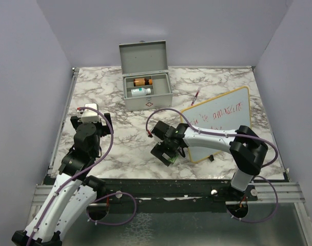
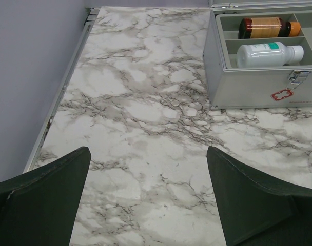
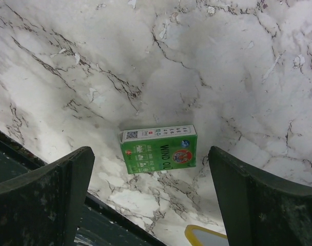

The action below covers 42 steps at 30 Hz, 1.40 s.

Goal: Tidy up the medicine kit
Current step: Pick up the medical item at the center of the board.

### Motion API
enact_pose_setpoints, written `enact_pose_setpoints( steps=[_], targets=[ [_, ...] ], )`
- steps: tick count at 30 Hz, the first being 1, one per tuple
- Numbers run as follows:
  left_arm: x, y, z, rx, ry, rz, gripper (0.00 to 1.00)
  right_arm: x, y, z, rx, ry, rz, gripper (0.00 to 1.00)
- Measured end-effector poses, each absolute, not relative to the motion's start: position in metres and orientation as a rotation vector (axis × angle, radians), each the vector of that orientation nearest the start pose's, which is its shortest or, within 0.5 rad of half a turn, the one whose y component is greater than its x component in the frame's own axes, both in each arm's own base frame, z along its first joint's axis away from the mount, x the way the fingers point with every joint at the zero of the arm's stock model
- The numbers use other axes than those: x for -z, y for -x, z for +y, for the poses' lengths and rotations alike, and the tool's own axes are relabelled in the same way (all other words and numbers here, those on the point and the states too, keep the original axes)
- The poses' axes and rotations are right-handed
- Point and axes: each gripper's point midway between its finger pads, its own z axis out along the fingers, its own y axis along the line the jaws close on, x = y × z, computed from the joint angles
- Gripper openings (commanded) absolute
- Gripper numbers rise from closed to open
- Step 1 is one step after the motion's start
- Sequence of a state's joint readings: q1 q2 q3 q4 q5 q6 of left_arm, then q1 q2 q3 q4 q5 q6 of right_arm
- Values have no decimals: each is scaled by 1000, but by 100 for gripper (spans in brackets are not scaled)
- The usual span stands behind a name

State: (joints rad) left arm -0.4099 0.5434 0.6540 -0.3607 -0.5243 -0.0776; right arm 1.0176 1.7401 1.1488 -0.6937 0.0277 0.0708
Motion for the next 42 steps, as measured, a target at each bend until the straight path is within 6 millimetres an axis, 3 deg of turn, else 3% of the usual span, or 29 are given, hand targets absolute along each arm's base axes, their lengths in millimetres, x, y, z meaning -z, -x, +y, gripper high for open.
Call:
enact_pose_setpoints(
  steps=[10, 31, 42],
  targets=[
    [-240, -255, -19, -126, 67, 1787, 95, -16, -175, 275, -150, 1369, 2605, 88],
    [-240, -254, -22, -120, 48, 1787, 95, -16, -180, 278, -140, 1414, 2574, 69],
    [-240, -254, -24, -115, 42, 1787, 95, -16, -183, 283, -140, 1415, 2574, 77]
  ],
)
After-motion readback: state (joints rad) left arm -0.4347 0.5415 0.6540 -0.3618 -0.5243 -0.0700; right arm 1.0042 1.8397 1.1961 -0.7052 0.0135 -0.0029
